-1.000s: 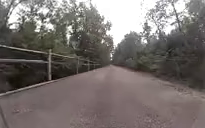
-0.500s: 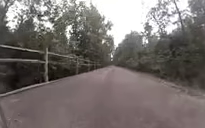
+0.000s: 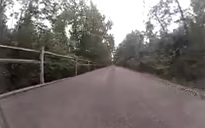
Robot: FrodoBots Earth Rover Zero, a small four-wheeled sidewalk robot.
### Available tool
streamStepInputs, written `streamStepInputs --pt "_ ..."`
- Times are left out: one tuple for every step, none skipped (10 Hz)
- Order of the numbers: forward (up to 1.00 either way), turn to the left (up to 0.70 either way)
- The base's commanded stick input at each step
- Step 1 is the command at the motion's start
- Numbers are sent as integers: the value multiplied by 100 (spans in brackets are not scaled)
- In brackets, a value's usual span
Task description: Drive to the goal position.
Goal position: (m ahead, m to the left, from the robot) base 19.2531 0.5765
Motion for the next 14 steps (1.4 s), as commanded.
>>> streamStepInputs --pt "70 -3" --pt "70 0" --pt "70 0" --pt "70 0" --pt "70 0" --pt "70 0" --pt "70 0" --pt "70 0" --pt "70 0" --pt "70 0" --pt "70 0" --pt "70 0" --pt "70 0" --pt "70 0"
